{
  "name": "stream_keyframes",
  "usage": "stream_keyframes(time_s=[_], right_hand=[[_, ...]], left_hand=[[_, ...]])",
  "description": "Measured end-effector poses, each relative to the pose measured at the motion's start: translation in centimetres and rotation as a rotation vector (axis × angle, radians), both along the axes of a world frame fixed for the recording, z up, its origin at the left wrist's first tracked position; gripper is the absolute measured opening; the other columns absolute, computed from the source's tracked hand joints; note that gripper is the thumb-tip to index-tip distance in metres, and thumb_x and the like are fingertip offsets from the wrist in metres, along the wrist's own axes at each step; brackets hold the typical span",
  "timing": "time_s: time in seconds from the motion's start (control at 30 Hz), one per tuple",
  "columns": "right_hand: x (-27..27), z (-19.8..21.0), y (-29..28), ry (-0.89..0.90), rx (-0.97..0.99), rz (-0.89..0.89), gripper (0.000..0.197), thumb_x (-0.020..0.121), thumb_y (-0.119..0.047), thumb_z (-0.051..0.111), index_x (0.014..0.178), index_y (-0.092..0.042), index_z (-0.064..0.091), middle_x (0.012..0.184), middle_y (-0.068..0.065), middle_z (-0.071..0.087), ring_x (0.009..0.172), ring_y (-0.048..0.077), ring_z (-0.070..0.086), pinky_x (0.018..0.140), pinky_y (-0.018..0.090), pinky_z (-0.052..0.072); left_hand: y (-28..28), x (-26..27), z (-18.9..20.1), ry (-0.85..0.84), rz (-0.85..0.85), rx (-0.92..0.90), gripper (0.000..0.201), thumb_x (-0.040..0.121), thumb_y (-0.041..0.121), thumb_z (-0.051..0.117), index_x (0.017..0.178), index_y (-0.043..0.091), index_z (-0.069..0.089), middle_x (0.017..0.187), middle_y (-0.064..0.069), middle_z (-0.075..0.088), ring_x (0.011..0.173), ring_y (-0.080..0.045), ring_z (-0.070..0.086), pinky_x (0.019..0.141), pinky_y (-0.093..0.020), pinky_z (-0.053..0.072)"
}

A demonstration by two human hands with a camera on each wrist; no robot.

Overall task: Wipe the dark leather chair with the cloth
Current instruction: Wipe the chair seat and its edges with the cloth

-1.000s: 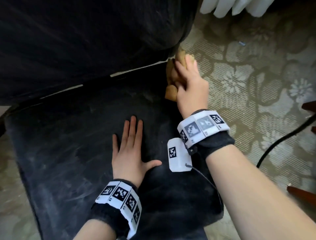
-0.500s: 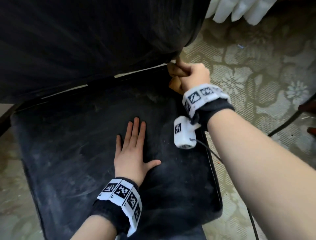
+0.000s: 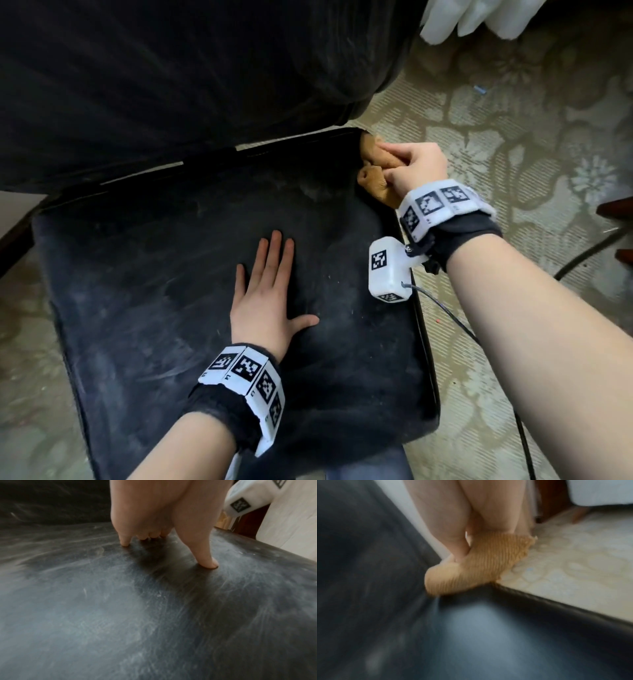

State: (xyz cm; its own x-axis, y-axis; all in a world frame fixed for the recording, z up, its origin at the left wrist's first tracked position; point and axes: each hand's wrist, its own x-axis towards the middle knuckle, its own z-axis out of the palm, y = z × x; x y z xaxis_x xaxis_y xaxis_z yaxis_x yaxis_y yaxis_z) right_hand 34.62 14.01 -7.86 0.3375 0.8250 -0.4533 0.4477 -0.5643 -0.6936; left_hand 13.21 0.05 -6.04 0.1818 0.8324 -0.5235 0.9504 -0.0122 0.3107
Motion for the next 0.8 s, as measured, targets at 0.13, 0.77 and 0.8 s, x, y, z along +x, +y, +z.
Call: stream_keyframes(time_s=[0.13, 0.77, 0.8], right_hand=[[1.5, 1.4, -3.1, -0.003, -0.140, 0.277, 0.068, 0.072, -0.003, 0.070, 0.134, -0.020, 0.049, 0.128, 0.001, 0.059, 0.118, 0.009, 0.050, 0.087, 0.004, 0.033], [2.1, 1.1, -8.3, -0.127, -0.173, 0.089, 0.042, 0.076, -0.006, 0.071, 0.116, -0.016, 0.066, 0.115, 0.008, 0.069, 0.100, 0.010, 0.058, 0.076, 0.001, 0.034], [2.4, 0.8, -7.9, -0.110, -0.162, 0.039, 0.037, 0.076, -0.001, 0.068, 0.111, -0.013, 0.069, 0.111, 0.009, 0.070, 0.094, 0.009, 0.057, 0.075, 0.003, 0.037]], left_hand=[[-0.1, 0.0, 0.0, -0.008, 0.007, 0.009, 0.117, 0.068, 0.053, 0.070, 0.138, 0.029, -0.020, 0.148, 0.011, -0.026, 0.135, -0.007, -0.024, 0.115, -0.038, -0.005], [-0.1, 0.1, -0.4, 0.002, -0.007, 0.018, 0.118, 0.065, 0.054, 0.071, 0.140, 0.027, -0.016, 0.149, 0.010, -0.022, 0.137, -0.008, -0.020, 0.114, -0.040, -0.004], [-0.1, 0.1, -0.4, -0.005, -0.005, 0.017, 0.118, 0.065, 0.054, 0.071, 0.140, 0.027, -0.015, 0.149, 0.010, -0.021, 0.137, -0.008, -0.019, 0.114, -0.040, -0.004]])
